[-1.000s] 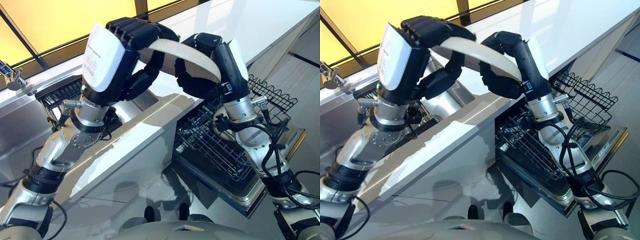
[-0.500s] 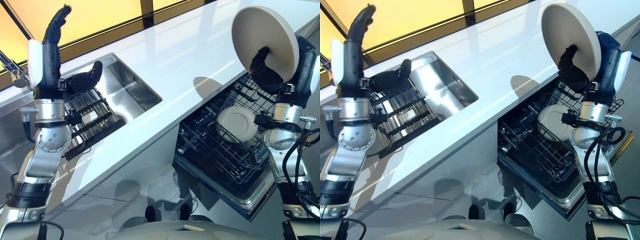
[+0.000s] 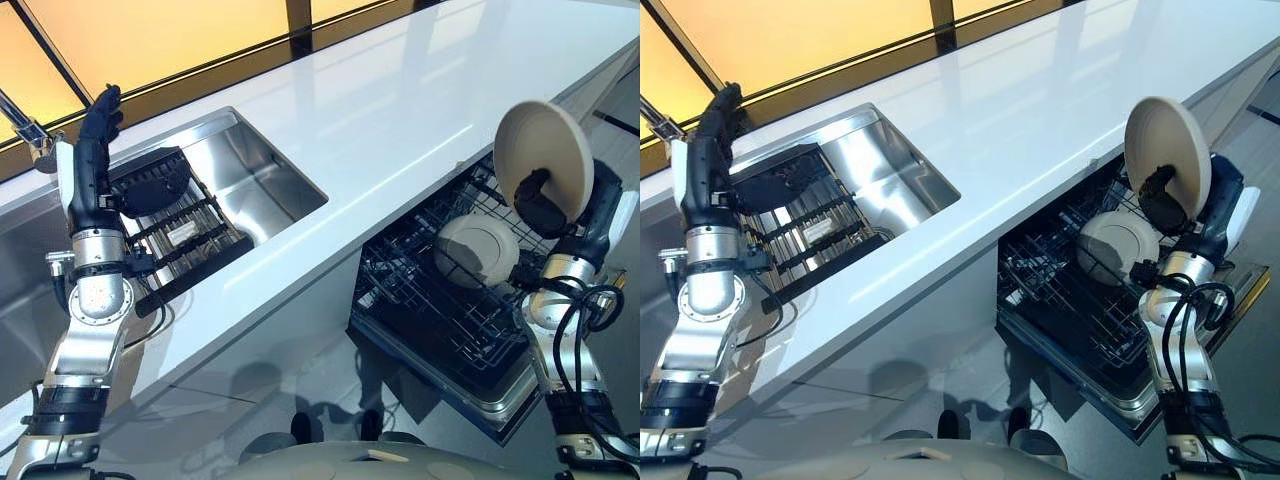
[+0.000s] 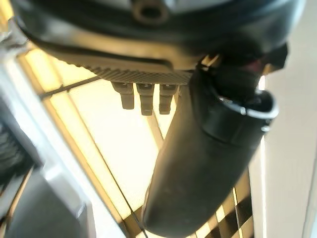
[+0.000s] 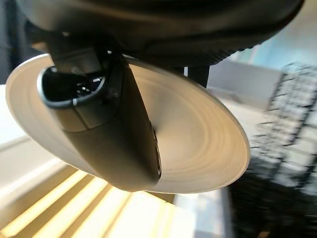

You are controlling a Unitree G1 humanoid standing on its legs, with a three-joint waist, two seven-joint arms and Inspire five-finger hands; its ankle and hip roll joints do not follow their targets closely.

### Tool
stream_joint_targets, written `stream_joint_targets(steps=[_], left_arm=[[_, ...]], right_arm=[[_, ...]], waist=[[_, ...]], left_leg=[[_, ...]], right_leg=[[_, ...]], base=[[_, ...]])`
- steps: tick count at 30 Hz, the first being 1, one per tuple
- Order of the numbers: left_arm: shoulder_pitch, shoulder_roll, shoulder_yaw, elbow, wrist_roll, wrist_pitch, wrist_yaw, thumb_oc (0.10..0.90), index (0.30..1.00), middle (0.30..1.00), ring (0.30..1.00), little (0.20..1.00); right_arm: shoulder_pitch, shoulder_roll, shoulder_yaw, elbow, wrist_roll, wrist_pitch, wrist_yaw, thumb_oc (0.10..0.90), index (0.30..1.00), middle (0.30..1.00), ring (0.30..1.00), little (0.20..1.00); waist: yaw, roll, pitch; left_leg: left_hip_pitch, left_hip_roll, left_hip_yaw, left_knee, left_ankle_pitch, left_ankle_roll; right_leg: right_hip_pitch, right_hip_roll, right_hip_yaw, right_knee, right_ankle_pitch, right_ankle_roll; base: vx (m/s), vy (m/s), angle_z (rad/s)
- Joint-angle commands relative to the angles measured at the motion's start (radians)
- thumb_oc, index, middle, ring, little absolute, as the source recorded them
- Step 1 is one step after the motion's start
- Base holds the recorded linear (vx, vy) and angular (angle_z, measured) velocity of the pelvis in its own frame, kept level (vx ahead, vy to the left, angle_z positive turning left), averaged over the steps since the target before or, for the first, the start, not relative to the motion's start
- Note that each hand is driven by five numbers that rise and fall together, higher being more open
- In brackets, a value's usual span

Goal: Pick up plates and place into dishwasher.

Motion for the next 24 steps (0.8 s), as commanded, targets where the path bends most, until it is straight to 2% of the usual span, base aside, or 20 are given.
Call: stream_joint_targets(steps=[1,6,11,16,20,24], left_arm=[[-0.027,0.035,0.076,0.004,-0.091,-0.163,-0.099,0.8,0.9,0.9,0.9,0.9],[0.005,0.014,0.079,0.025,-0.138,-0.191,-0.139,0.8,0.9,0.9,0.9,0.9],[0.009,-0.018,0.072,0.045,-0.196,-0.18,-0.147,0.8,0.9,0.9,0.9,0.9],[0.01,-0.061,0.054,0.057,-0.253,-0.187,-0.161,0.8,0.9,0.9,0.9,0.9],[0.023,-0.11,0.046,0.064,-0.282,-0.196,-0.158,0.8,0.9,0.9,0.9,0.9],[0.019,-0.125,0.043,0.08,-0.316,-0.203,-0.167,0.8,0.9,0.9,0.9,0.9]], right_arm=[[-0.037,-0.045,-0.086,-0.035,-0.047,-0.054,-0.01,0.1,0.3,0.3,0.3,0.2],[-0.022,-0.028,-0.044,0.025,-0.07,-0.037,0.041,0.1,0.3,0.3,0.3,0.2],[-0.001,-0.017,0.015,0.086,-0.127,-0.015,0.144,0.1,0.3,0.3,0.3,0.2],[-0.003,-0.028,0.054,0.132,-0.139,0.006,0.218,0.1,0.3,0.3,0.3,0.2],[-0.016,-0.024,0.092,0.166,-0.127,0.026,0.28,0.1,0.3,0.3,0.3,0.2],[-0.022,-0.018,0.114,0.186,-0.133,0.047,0.317,0.1,0.3,0.3,0.3,0.2]], waist=[[-0.015,0.006,-0.086],[-0.01,0.005,-0.083],[-0.008,0.006,-0.085],[-0.005,-0.001,-0.083],[0.005,-0.005,-0.071],[0.005,-0.012,-0.056]], left_leg=[[0.008,-0.058,0.025,0.045,-0.136,0.026],[0.002,-0.065,0.039,0.073,-0.151,0.03],[0.001,-0.05,0.036,0.003,-0.105,0.013],[-0.002,-0.049,0.036,0.01,-0.109,0.011],[-0.004,-0.046,0.045,0.041,-0.124,0.027],[0.003,-0.049,0.049,0.048,-0.132,0.04]], right_leg=[[-0.018,0.045,-0.021,0.157,-0.187,0.04],[-0.007,0.051,-0.008,0.113,-0.16,0.038],[-0.012,0.055,-0.022,0.111,-0.157,0.046],[-0.015,0.048,-0.033,0.116,-0.162,0.045],[-0.031,0.03,-0.05,0.192,-0.195,0.042],[-0.06,0.015,-0.056,0.264,-0.19,0.055]], base=[[0.0,0.0,0.0],[0.01,0.021,-0.05],[0.01,0.008,-0.05],[0.0,0.005,0.02],[0.0,0.004,0.01],[0.0,-0.003,0.01]])
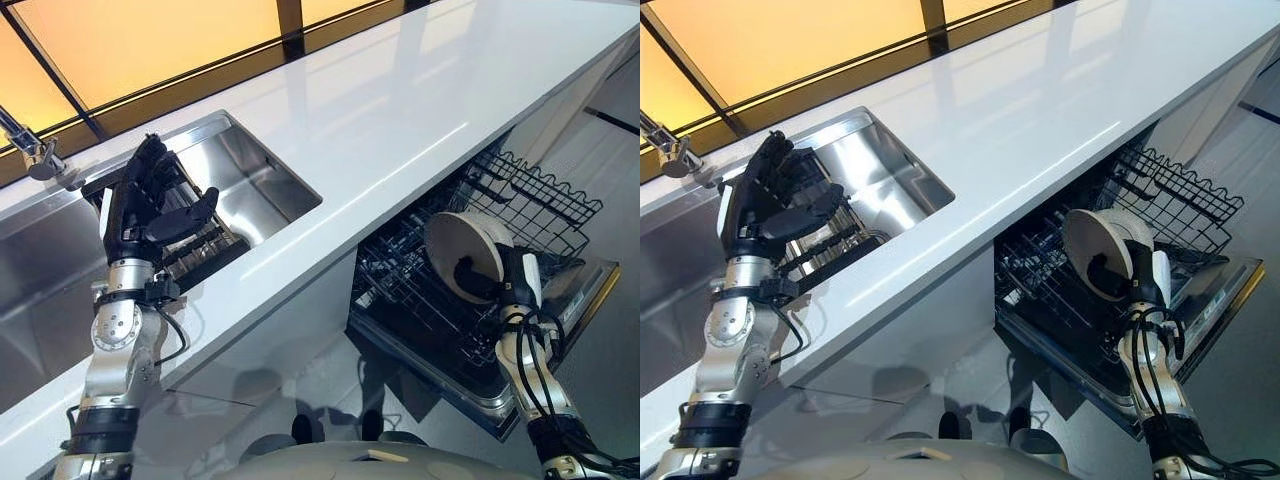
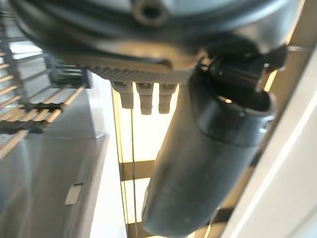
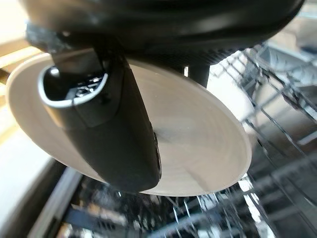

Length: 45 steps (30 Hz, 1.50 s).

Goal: Pick up plates and place into dishwasher.

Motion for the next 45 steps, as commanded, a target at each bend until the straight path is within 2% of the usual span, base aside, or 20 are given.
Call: stream_joint_targets(steps=[1,5,10,12,15,17,21,22,23,26,29,33,40,45], left_arm=[[-0.048,0.043,0.045,0.0,-0.071,-0.148,-0.011,0.8,0.9,0.9,0.9,0.9],[-0.035,0.029,0.041,-0.002,-0.072,-0.147,-0.012,0.8,0.9,0.9,0.9,0.9],[-0.033,0.012,0.008,0.002,-0.065,-0.136,0.01,0.8,0.9,0.9,0.9,0.9],[-0.032,0.009,0.005,0.003,-0.067,-0.132,0.009,0.8,0.9,0.9,0.9,0.9],[-0.034,0.008,0.005,-0.008,-0.069,-0.123,0.007,0.8,0.9,0.9,0.9,0.9],[-0.041,0.01,0.001,0.0,-0.081,-0.133,0.0,0.8,0.9,0.9,0.9,0.9],[-0.048,0.004,-0.009,0.009,-0.082,-0.144,-0.013,0.8,0.9,0.9,0.9,0.9],[-0.047,0.001,-0.013,0.008,-0.075,-0.142,-0.011,0.8,0.9,0.9,0.9,0.9],[-0.042,0.0,-0.019,0.005,-0.07,-0.142,-0.008,0.8,0.9,0.9,0.9,0.9],[-0.033,-0.007,-0.021,-0.008,-0.068,-0.136,0.01,0.8,0.9,0.9,0.9,0.9],[-0.027,-0.013,-0.009,-0.022,-0.076,-0.124,0.016,0.8,0.9,0.9,0.9,0.9],[-0.035,-0.021,0.001,-0.01,-0.091,-0.129,0.021,0.8,0.9,0.9,0.9,0.9],[-0.027,-0.026,-0.002,-0.004,-0.085,-0.145,0.038,0.8,0.9,0.9,0.9,0.9],[-0.022,-0.03,0.0,0.003,-0.082,-0.151,0.056,0.8,0.9,0.9,0.9,0.9]], right_arm=[[-0.106,-0.053,-0.005,-0.013,-0.044,-0.045,0.01,0.1,0.3,0.3,0.3,0.2],[-0.114,-0.058,0.02,0.007,-0.071,-0.014,0.047,0.1,0.3,0.3,0.3,0.2],[-0.144,-0.067,0.074,0.049,-0.089,0.06,0.079,0.1,0.3,0.3,0.3,0.2],[-0.151,-0.068,0.082,0.056,-0.086,0.067,0.083,0.1,0.3,0.3,0.3,0.2],[-0.151,-0.059,0.085,0.021,-0.099,0.089,0.093,0.1,0.3,0.3,0.3,0.2],[-0.153,-0.055,0.091,0.015,-0.095,0.089,0.087,0.1,0.3,0.3,0.3,0.2],[-0.163,-0.05,0.103,0.03,-0.106,0.078,0.092,0.1,0.3,0.3,0.3,0.2],[-0.166,-0.049,0.108,0.033,-0.11,0.075,0.1,0.213,0.396,0.396,0.396,0.313],[-0.171,-0.049,0.119,0.035,-0.114,0.085,0.112,0.8,0.9,0.9,0.9,0.9],[-0.178,-0.043,0.133,0.027,-0.108,0.09,0.116,0.8,0.9,0.9,0.9,0.9],[-0.169,-0.03,0.132,-0.019,-0.099,0.08,0.099,0.8,0.9,0.9,0.9,0.9],[-0.162,-0.015,0.11,-0.127,-0.05,0.016,0.034,0.8,0.9,0.9,0.9,0.9],[-0.172,-0.009,0.031,-0.241,0.03,-0.115,-0.091,0.8,0.9,0.9,0.9,0.9],[-0.166,0.002,-0.033,-0.288,0.094,-0.164,-0.15,0.8,0.9,0.9,0.9,0.9]], waist=[[0.003,-0.018,-0.05],[0.014,-0.025,-0.046],[0.029,-0.036,-0.056],[0.03,-0.035,-0.057],[0.029,-0.034,-0.051],[0.029,-0.037,-0.043],[0.035,-0.039,-0.033],[0.037,-0.041,-0.034],[0.042,-0.043,-0.037],[0.048,-0.043,-0.045],[0.047,-0.041,-0.048],[0.037,-0.042,-0.035],[0.028,-0.033,-0.039],[0.013,-0.027,-0.053]], left_leg=[[0.0,-0.05,0.034,0.053,-0.133,0.038],[0.001,-0.049,0.039,0.067,-0.143,0.034],[0.007,-0.053,0.036,0.062,-0.145,0.024],[0.007,-0.051,0.036,0.061,-0.144,0.024],[-0.007,-0.047,0.035,0.075,-0.142,0.033],[-0.008,-0.05,0.03,0.079,-0.144,0.041],[-0.002,-0.048,0.03,0.083,-0.148,0.037],[-0.001,-0.047,0.031,0.084,-0.149,0.033],[-0.002,-0.049,0.031,0.084,-0.149,0.028],[-0.002,-0.047,0.031,0.076,-0.143,0.024],[-0.008,-0.043,0.028,0.078,-0.138,0.028],[-0.003,-0.043,0.025,0.073,-0.141,0.043],[0.002,-0.04,0.039,0.069,-0.142,0.032],[-0.001,-0.046,0.051,0.062,-0.137,0.024]], right_leg=[[-0.06,0.015,-0.057,0.261,-0.192,0.055],[-0.037,0.019,-0.066,0.223,-0.2,0.048],[-0.006,0.027,-0.062,0.142,-0.17,0.046],[-0.007,0.026,-0.063,0.15,-0.174,0.046],[-0.041,0.014,-0.059,0.241,-0.193,0.053],[-0.063,0.007,-0.059,0.28,-0.182,0.061],[-0.053,0.011,-0.07,0.248,-0.186,0.056],[-0.042,0.014,-0.071,0.223,-0.183,0.053],[-0.03,0.019,-0.072,0.185,-0.173,0.05],[-0.017,0.024,-0.075,0.17,-0.176,0.045],[-0.028,0.021,-0.075,0.211,-0.195,0.044],[-0.059,0.007,-0.071,0.279,-0.188,0.058],[-0.026,0.022,-0.065,0.194,-0.184,0.048],[-0.013,0.034,-0.042,0.124,-0.152,0.047]], base=[[0.0,0.0,0.0],[0.01,-0.027,0.02],[0.0,0.0,-0.01],[0.02,0.006,-0.05],[0.0,0.004,-0.01],[-0.01,-0.008,0.03],[-0.01,-0.031,0.09],[0.01,-0.024,0.05],[0.0,0.0,0.0],[0.0,0.0,0.0],[0.0,0.0,0.0],[0.0,-0.008,0.0],[0.0,0.0,0.0],[0.0,0.018,-0.02]])
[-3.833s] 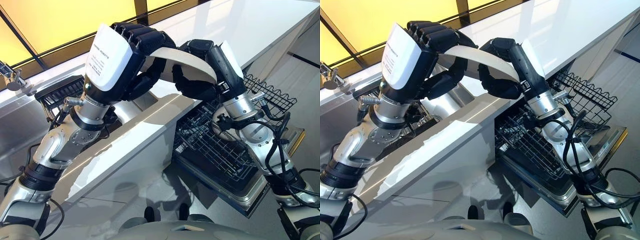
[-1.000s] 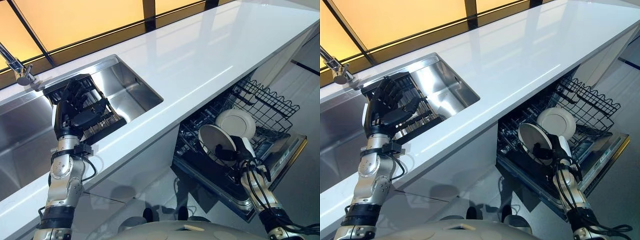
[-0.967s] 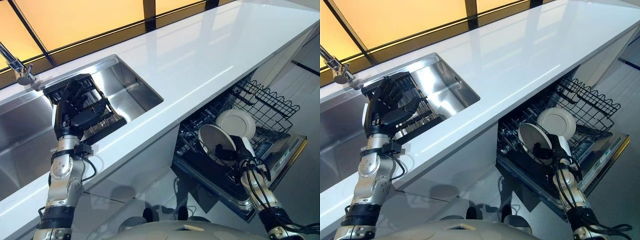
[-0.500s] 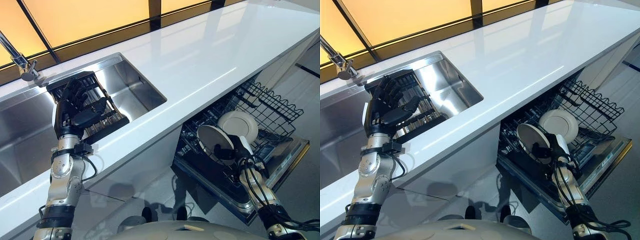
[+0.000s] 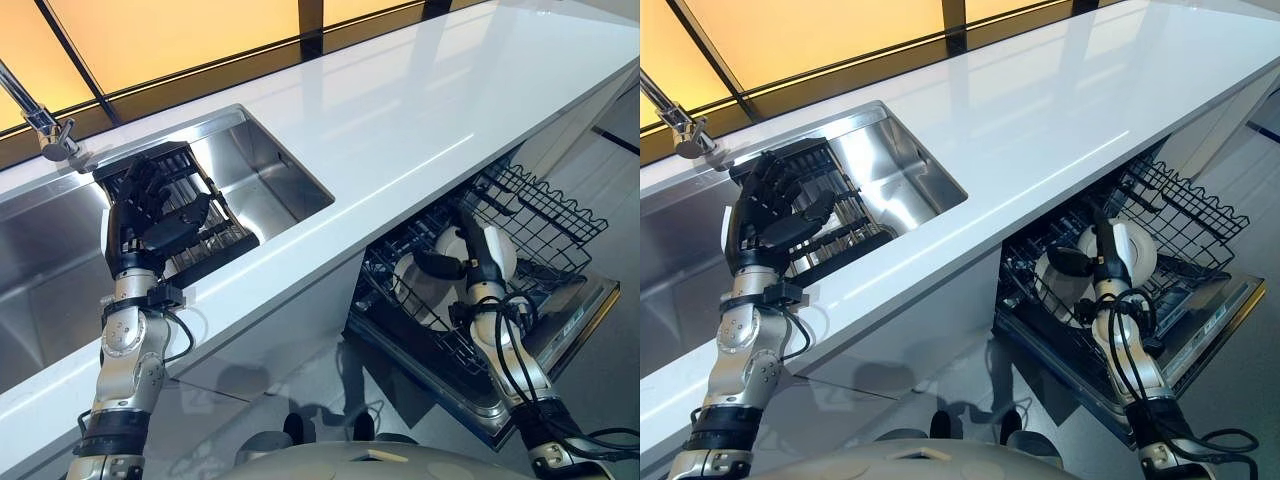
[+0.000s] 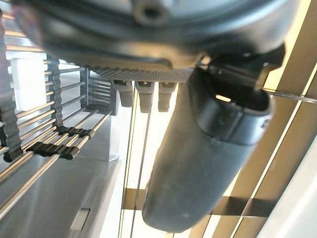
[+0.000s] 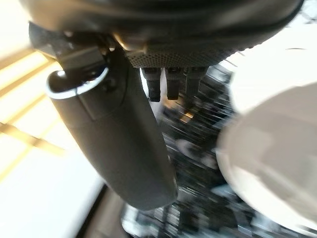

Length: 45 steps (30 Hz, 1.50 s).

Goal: Pick up plates and place into dishwasher.

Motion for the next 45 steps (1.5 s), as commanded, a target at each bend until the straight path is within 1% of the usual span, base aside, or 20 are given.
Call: stream_joint_targets(steps=[1,4,6,8,12,13,15,17,20,23,25,26,29,31,34,36,40,43,45], left_arm=[[-0.026,-0.003,0.012,-0.025,-0.014,-0.128,0.002,0.8,0.9,0.9,0.9,0.9],[-0.02,-0.004,0.021,-0.024,-0.017,-0.122,-0.004,0.8,0.9,0.9,0.9,0.9],[-0.023,0.002,0.018,-0.013,-0.03,-0.13,-0.01,0.8,0.9,0.9,0.9,0.9],[-0.028,0.006,0.009,0.002,-0.032,-0.139,-0.014,0.8,0.9,0.9,0.9,0.9],[-0.03,0.017,-0.007,0.012,-0.035,-0.148,-0.006,0.8,0.9,0.9,0.9,0.9],[-0.03,0.019,-0.008,0.012,-0.037,-0.148,-0.005,0.8,0.9,0.9,0.9,0.9],[-0.031,0.021,-0.009,0.019,-0.038,-0.149,-0.001,0.8,0.9,0.9,0.9,0.9],[-0.034,0.025,-0.011,0.021,-0.044,-0.144,0.005,0.8,0.9,0.9,0.9,0.9],[-0.05,0.034,-0.022,0.037,-0.056,-0.137,0.004,0.8,0.9,0.9,0.9,0.9],[-0.057,0.04,-0.024,0.043,-0.069,-0.129,-0.003,0.8,0.9,0.9,0.9,0.9],[-0.054,0.041,-0.025,0.046,-0.077,-0.127,-0.013,0.8,0.9,0.9,0.9,0.9],[-0.052,0.041,-0.029,0.048,-0.08,-0.129,-0.016,0.8,0.9,0.9,0.9,0.9],[-0.045,0.04,-0.039,0.053,-0.083,-0.138,-0.021,0.8,0.9,0.9,0.9,0.9],[-0.043,0.038,-0.047,0.052,-0.081,-0.143,-0.015,0.8,0.9,0.9,0.9,0.9],[-0.039,0.036,-0.051,0.044,-0.08,-0.141,-0.004,0.8,0.9,0.9,0.9,0.9],[-0.035,0.033,-0.045,0.043,-0.081,-0.139,-0.005,0.8,0.9,0.9,0.9,0.9],[-0.028,0.028,-0.034,0.041,-0.097,-0.141,-0.021,0.8,0.9,0.9,0.9,0.9],[-0.019,0.022,-0.03,0.038,-0.095,-0.142,-0.032,0.8,0.9,0.9,0.9,0.9],[-0.014,0.02,-0.028,0.039,-0.098,-0.146,-0.035,0.8,0.9,0.9,0.9,0.9]], right_arm=[[-0.09,-0.005,-0.123,-0.105,0.043,-0.128,-0.083,0.8,0.9,0.9,0.9,0.9],[-0.069,0.011,-0.159,-0.101,0.103,-0.146,-0.115,0.8,0.9,0.9,0.9,0.9],[-0.065,0.024,-0.176,-0.066,0.155,-0.16,-0.152,0.8,0.9,0.9,0.9,0.9],[-0.067,0.034,-0.193,-0.002,0.223,-0.172,-0.189,0.8,0.9,0.9,0.9,0.9],[-0.075,0.046,-0.222,0.119,0.353,-0.169,-0.179,0.8,0.9,0.9,0.9,0.9],[-0.077,0.046,-0.224,0.128,0.361,-0.168,-0.176,0.8,0.9,0.9,0.9,0.9],[-0.082,0.053,-0.23,0.172,0.417,-0.172,-0.176,0.8,0.9,0.9,0.9,0.9],[-0.087,0.058,-0.229,0.213,0.454,-0.17,-0.188,0.8,0.9,0.9,0.9,0.9],[-0.092,0.067,-0.227,0.296,0.474,-0.18,-0.222,0.8,0.9,0.9,0.9,0.9],[-0.092,0.07,-0.232,0.353,0.504,-0.173,-0.233,0.8,0.9,0.9,0.9,0.9],[-0.092,0.071,-0.237,0.397,0.522,-0.17,-0.23,0.8,0.9,0.9,0.9,0.9],[-0.093,0.07,-0.237,0.423,0.524,-0.158,-0.224,0.8,0.9,0.9,0.9,0.9],[-0.101,0.065,-0.233,0.484,0.576,-0.136,-0.225,0.8,0.9,0.9,0.9,0.9],[-0.112,0.063,-0.231,0.511,0.601,-0.14,-0.234,0.8,0.9,0.9,0.9,0.9],[-0.12,0.073,-0.22,0.511,0.577,-0.196,-0.275,0.8,0.9,0.9,0.9,0.9],[-0.114,0.085,-0.214,0.494,0.569,-0.215,-0.292,0.8,0.9,0.9,0.9,0.9],[-0.094,0.106,-0.225,0.464,0.547,-0.277,-0.356,0.8,0.9,0.9,0.9,0.9],[-0.08,0.119,-0.235,0.461,0.535,-0.298,-0.375,0.8,0.9,0.9,0.9,0.9],[-0.073,0.125,-0.237,0.467,0.543,-0.283,-0.364,0.8,0.9,0.9,0.9,0.9]], waist=[[-0.015,0.014,-0.066],[-0.021,0.016,-0.07],[-0.025,0.018,-0.068],[-0.027,0.019,-0.066],[-0.024,0.022,-0.065],[-0.023,0.023,-0.065],[-0.019,0.027,-0.066],[-0.015,0.031,-0.066],[-0.012,0.039,-0.059],[-0.011,0.041,-0.044],[-0.006,0.042,-0.037],[-0.004,0.042,-0.033],[0.003,0.043,-0.032],[0.008,0.044,-0.034],[0.018,0.049,-0.04],[0.019,0.05,-0.04],[0.018,0.048,-0.036],[0.016,0.045,-0.033],[0.017,0.043,-0.032]], left_leg=[[-0.017,-0.045,0.052,0.063,-0.137,0.023],[-0.021,-0.044,0.055,0.065,-0.136,0.027],[-0.018,-0.043,0.056,0.064,-0.137,0.03],[-0.008,-0.044,0.059,0.059,-0.141,0.031],[0.004,-0.046,0.065,0.05,-0.143,0.026],[0.005,-0.046,0.065,0.049,-0.143,0.025],[0.005,-0.045,0.066,0.045,-0.141,0.023],[0.0,-0.043,0.063,0.049,-0.139,0.024],[-0.005,-0.041,0.05,0.054,-0.139,0.034],[-0.006,-0.045,0.045,0.061,-0.144,0.044],[-0.006,-0.047,0.042,0.065,-0.146,0.044],[-0.007,-0.048,0.039,0.065,-0.145,0.042],[-0.006,-0.05,0.031,0.053,-0.138,0.033],[-0.003,-0.05,0.026,0.042,-0.133,0.027],[-0.004,-0.047,0.016,0.028,-0.121,0.023],[-0.005,-0.047,0.012,0.025,-0.118,0.025],[-0.004,-0.05,0.014,0.02,-0.116,0.027],[0.002,-0.052,0.022,0.013,-0.116,0.025],[0.001,-0.053,0.023,0.01,-0.114,0.022]], right_leg=[[-0.032,0.036,-0.024,0.133,-0.153,0.044],[-0.042,0.035,-0.023,0.167,-0.171,0.042],[-0.047,0.033,-0.024,0.188,-0.18,0.043],[-0.041,0.033,-0.027,0.182,-0.177,0.043],[-0.019,0.038,-0.03,0.126,-0.153,0.042],[-0.018,0.039,-0.03,0.123,-0.152,0.042],[-0.017,0.04,-0.034,0.123,-0.153,0.04],[-0.022,0.037,-0.037,0.147,-0.167,0.037],[-0.048,0.023,-0.039,0.233,-0.195,0.04],[-0.082,0.007,-0.046,0.292,-0.195,0.05],[-0.079,0.006,-0.051,0.283,-0.2,0.048],[-0.072,0.009,-0.052,0.266,-0.201,0.045],[-0.051,0.019,-0.05,0.209,-0.183,0.041],[-0.039,0.026,-0.048,0.176,-0.17,0.039],[-0.034,0.027,-0.054,0.172,-0.171,0.038],[-0.039,0.025,-0.057,0.188,-0.18,0.039],[-0.045,0.021,-0.065,0.197,-0.183,0.043],[-0.036,0.025,-0.068,0.164,-0.167,0.047],[-0.031,0.028,-0.066,0.143,-0.156,0.049]], base=[[0.0,0.02,-0.03],[0.0,0.016,-0.05],[0.0,0.014,-0.06],[0.02,0.011,-0.05],[0.0,0.0,0.0],[0.0,0.0,0.0],[0.0,0.0,0.0],[0.0,0.0,0.0],[0.0,0.007,0.01],[-0.01,0.002,0.08],[-0.01,-0.019,0.12],[-0.02,-0.02,0.06],[-0.01,-0.005,0.01],[0.0,0.0,0.0],[0.0,0.0,0.0],[0.0,0.0,0.0],[0.0,0.0,0.0],[0.0,0.0,0.0],[0.0,0.0,0.0]])
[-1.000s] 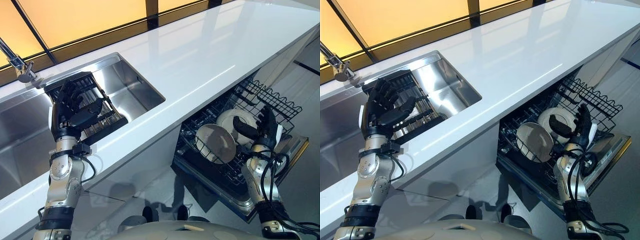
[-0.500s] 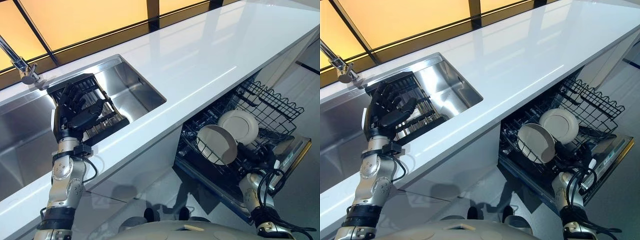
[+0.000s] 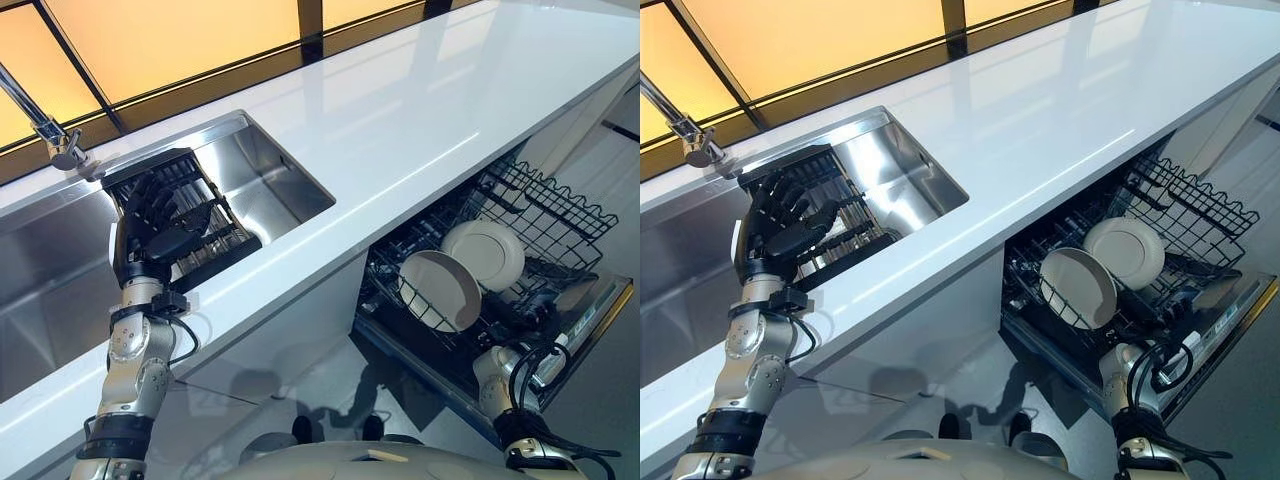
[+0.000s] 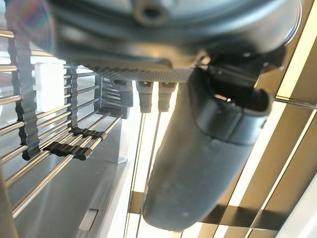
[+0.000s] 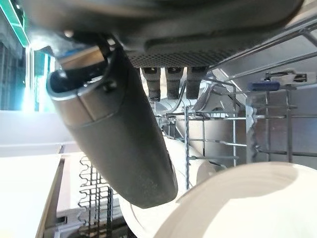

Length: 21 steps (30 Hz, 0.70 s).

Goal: Pick up plates and place into dishwasher.

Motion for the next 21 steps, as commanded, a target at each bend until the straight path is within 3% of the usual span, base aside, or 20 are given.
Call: stream_joint_targets(steps=[1,11,15,18,21], left_arm=[[-0.033,0.017,0.018,-0.003,-0.019,-0.128,-0.031,0.8,0.9,0.9,0.9,0.9],[-0.046,0.012,0.026,-0.013,-0.012,-0.105,-0.044,0.8,0.9,0.9,0.9,0.9],[-0.038,0.012,0.034,-0.023,-0.005,-0.094,-0.045,0.8,0.9,0.9,0.9,0.9],[-0.028,0.005,0.044,-0.033,0.005,-0.085,-0.046,0.8,0.9,0.9,0.9,0.9],[-0.024,0.004,0.05,-0.033,0.015,-0.078,-0.055,0.8,0.9,0.9,0.9,0.9]], right_arm=[[-0.039,-0.029,-0.054,-0.048,-0.048,-0.091,-0.017,0.8,0.9,0.9,0.9,0.9],[-0.015,0.007,-0.037,0.034,0.073,-0.012,0.044,0.8,0.9,0.9,0.9,0.9],[-0.017,0.008,-0.028,0.084,0.135,0.032,0.157,0.8,0.9,0.9,0.9,0.9],[-0.021,0.004,-0.012,0.11,0.228,0.077,0.346,0.8,0.9,0.9,0.9,0.9],[-0.023,0.005,0.003,0.107,0.321,0.115,0.47,0.8,0.9,0.9,0.9,0.9]], waist=[[0.019,0.003,-0.031],[0.019,-0.002,-0.008],[0.026,-0.006,-0.005],[0.034,-0.007,-0.007],[0.039,-0.005,-0.01]], left_leg=[[-0.005,-0.051,0.025,0.009,-0.11,0.019],[-0.015,-0.047,0.031,0.029,-0.112,0.031],[-0.011,-0.054,0.032,0.033,-0.118,0.03],[-0.011,-0.057,0.024,0.036,-0.12,0.029],[-0.014,-0.056,0.016,0.035,-0.117,0.03]], right_leg=[[-0.039,0.034,-0.054,0.139,-0.151,0.047],[-0.063,0.024,-0.05,0.205,-0.178,0.046],[-0.05,0.027,-0.056,0.172,-0.162,0.044],[-0.038,0.028,-0.058,0.157,-0.16,0.04],[-0.042,0.024,-0.06,0.178,-0.174,0.039]], base=[[0.0,0.0,0.0],[0.0,0.0,0.0],[0.03,-0.012,0.0],[0.05,-0.009,0.0],[0.05,-0.002,-0.01]])
